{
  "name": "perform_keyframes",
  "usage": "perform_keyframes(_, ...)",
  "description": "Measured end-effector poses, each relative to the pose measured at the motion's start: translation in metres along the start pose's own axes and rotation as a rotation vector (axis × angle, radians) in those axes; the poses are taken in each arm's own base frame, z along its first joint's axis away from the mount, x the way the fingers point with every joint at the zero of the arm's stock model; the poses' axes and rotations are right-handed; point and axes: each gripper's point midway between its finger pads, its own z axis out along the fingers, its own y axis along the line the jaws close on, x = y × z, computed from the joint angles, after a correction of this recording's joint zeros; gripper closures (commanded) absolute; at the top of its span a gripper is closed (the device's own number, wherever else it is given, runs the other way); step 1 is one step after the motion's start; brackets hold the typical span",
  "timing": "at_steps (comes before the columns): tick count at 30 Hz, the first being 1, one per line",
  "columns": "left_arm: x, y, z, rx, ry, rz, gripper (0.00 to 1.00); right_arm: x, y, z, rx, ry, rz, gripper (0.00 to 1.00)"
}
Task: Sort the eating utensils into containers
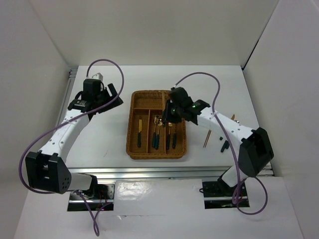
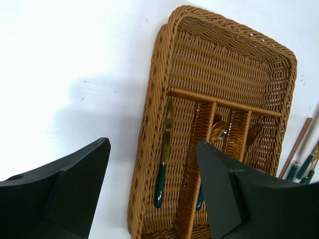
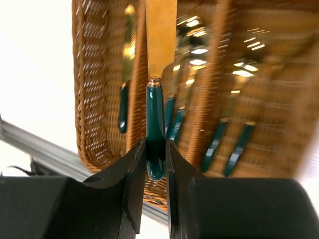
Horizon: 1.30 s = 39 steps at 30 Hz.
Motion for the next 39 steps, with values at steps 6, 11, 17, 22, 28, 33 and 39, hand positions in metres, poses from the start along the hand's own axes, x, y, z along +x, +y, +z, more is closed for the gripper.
perform_keyframes(6, 0.003, 0.006, -0.013, -0.008, -0.016, -0.001, 0.16, 0.035, 0.043, 0.029, -0.055, 0.074, -0.08, 0.93)
perform_keyframes(11, 0.01, 0.014, -0.017, -0.034, -0.01, -0.002, 0.14, 0.054, 0.066, 0.046, -0.08, 0.096, -0.096, 0.93)
perform_keyframes(17, 0.009, 0.016, -0.022, -0.038, -0.026, 0.013, 0.14, 0.056, 0.081, 0.048, -0.134, 0.095, -0.075, 0.93)
perform_keyframes(22, 0.011, 0.019, -0.023, -0.046, -0.026, 0.015, 0.14, 0.068, 0.08, 0.067, -0.126, 0.133, -0.047, 0.93)
perform_keyframes(28, 0.01, 0.019, -0.023, -0.048, -0.031, 0.015, 0.14, 0.095, 0.066, 0.093, -0.07, 0.211, -0.034, 0.84)
perform_keyframes(33, 0.01, 0.019, -0.023, -0.048, -0.031, 0.015, 0.14, 0.101, 0.07, 0.091, -0.074, 0.222, -0.041, 0.64)
perform_keyframes(39, 0.01, 0.019, -0.023, -0.049, -0.032, 0.015, 0.14, 0.1, 0.077, 0.091, -0.096, 0.217, -0.041, 0.49)
